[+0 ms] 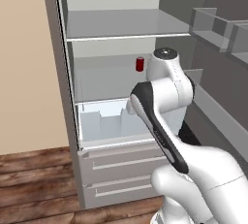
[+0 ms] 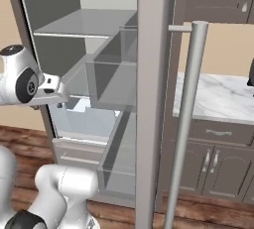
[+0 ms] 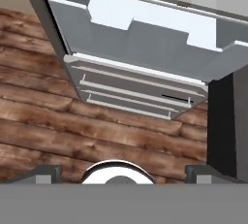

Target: Fully open the fridge drawer.

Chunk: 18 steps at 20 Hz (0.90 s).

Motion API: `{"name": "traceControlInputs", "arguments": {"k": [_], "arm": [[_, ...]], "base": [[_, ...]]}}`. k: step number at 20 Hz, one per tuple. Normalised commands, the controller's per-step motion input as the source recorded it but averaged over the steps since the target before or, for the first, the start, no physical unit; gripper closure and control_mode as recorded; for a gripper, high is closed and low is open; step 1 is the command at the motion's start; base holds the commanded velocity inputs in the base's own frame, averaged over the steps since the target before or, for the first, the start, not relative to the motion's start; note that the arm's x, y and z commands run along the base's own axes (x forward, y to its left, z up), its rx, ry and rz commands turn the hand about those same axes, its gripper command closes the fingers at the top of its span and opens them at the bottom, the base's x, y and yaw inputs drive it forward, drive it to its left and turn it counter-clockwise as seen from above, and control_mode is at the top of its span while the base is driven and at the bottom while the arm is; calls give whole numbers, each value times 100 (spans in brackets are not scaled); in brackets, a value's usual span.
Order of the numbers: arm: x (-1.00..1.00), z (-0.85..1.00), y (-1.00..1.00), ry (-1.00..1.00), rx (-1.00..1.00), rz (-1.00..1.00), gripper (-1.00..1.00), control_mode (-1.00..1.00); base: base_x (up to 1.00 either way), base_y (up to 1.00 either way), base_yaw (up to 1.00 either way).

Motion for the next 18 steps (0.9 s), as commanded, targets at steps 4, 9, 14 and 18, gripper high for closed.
{"name": "traceControlInputs", "arguments": {"k": [4, 9, 14, 18], "arm": [[47, -17, 48, 1, 3, -1, -100, -100], [57, -44, 65, 0, 4, -3, -100, -100], [79, -35, 35, 0, 8, -4, -100, -100], [95, -25, -23, 0, 5, 0, -100, -100]], "base": [[0, 0, 0], [0, 0, 0], [0, 0, 0], [0, 0, 0]]}}
